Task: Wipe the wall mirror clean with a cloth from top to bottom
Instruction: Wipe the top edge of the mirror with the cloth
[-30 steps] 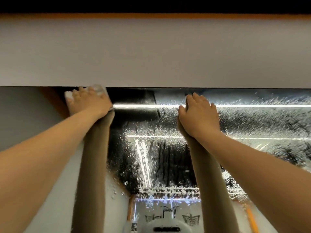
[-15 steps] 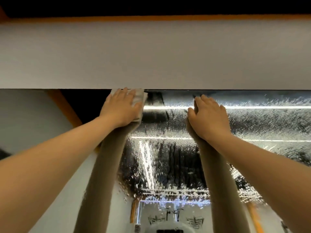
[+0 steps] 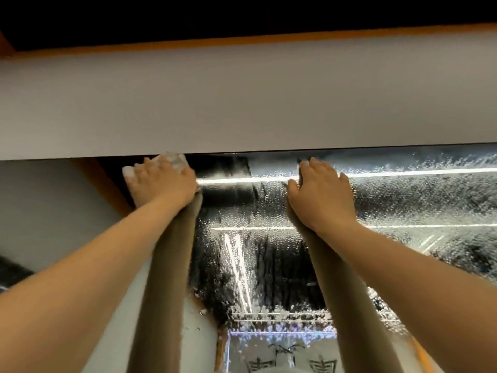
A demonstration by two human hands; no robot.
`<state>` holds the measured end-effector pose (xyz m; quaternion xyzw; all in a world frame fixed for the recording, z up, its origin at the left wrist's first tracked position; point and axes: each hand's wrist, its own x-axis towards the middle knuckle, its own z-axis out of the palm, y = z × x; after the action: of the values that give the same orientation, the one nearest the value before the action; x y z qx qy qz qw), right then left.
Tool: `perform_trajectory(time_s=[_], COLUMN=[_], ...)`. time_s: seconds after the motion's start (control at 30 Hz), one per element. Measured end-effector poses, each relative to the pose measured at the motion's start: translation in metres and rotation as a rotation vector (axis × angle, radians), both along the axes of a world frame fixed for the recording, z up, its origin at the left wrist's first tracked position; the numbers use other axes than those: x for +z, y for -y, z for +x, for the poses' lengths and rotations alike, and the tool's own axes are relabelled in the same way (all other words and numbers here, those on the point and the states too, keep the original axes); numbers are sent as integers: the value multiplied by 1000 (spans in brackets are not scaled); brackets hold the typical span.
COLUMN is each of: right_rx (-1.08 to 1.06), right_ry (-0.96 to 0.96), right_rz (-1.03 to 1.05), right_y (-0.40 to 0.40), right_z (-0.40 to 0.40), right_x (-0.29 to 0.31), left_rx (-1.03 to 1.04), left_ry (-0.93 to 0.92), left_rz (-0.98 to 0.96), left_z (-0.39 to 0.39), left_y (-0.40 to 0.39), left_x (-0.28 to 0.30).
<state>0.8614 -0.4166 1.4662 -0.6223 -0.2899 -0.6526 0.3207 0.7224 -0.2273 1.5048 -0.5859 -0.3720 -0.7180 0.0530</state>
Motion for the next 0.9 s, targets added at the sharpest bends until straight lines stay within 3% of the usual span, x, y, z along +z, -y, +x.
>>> perform_trajectory(time_s=[0.17, 0.33, 0.63, 0.9], right_rx=[11, 7, 12, -155], right_ry=[0, -1, -22, 50], right_rz=[8, 3, -18, -226], right_y=[1, 0, 1, 42], right_z=[0, 2, -1, 7], right_x=[-1, 0, -1, -4], left_rx=[-61, -127, -174, -179], left_ry=[-105, -174, -135, -156], left_rz=[196, 235, 340, 345], left_z=[45, 44, 41, 41], left_y=[53, 54, 56, 58], left_x=[-4, -10, -17, -20])
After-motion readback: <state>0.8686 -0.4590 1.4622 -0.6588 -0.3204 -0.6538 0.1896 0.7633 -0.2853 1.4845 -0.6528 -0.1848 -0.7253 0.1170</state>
